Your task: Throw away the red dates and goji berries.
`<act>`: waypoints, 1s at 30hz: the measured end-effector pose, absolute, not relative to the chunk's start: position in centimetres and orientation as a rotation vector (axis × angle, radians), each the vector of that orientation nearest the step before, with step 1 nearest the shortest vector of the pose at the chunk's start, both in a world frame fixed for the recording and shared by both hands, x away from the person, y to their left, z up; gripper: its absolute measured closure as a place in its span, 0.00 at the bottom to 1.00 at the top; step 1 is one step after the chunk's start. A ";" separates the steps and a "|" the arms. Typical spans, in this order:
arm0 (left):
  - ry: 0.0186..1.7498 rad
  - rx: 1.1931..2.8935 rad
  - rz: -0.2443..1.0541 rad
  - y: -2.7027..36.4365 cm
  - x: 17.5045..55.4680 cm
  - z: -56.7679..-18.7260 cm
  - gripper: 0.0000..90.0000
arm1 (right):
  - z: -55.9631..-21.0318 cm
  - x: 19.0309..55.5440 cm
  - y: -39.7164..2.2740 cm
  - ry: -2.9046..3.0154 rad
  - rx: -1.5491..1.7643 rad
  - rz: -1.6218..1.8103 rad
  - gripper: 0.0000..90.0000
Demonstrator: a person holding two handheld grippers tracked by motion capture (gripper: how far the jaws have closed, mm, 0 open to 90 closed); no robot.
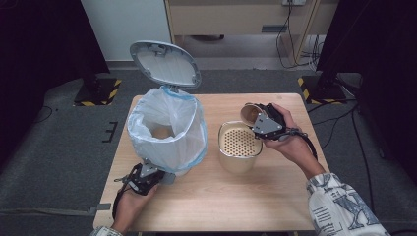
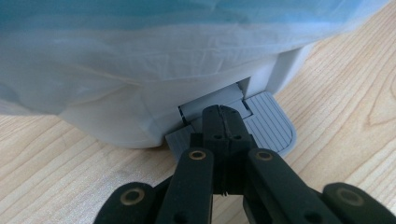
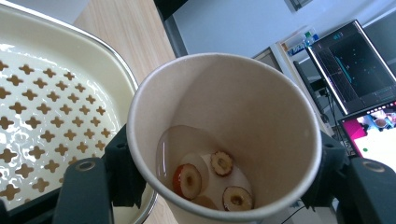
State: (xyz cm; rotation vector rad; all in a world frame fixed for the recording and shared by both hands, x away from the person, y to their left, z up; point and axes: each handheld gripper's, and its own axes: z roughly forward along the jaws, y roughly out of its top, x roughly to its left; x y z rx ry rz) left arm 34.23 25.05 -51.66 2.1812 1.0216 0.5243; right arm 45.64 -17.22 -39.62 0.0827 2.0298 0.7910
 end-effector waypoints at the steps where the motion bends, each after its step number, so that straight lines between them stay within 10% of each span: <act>1: 1.022 2.181 0.524 25.1 34.2 -51.7 1.00 | -39.6 45.6 -17.2 2.028 0.077 0.788 0.35; 30: 1.022 2.180 0.524 25.1 34.2 -51.7 1.00 | -39.2 45.6 -16.4 2.020 -0.093 0.649 0.34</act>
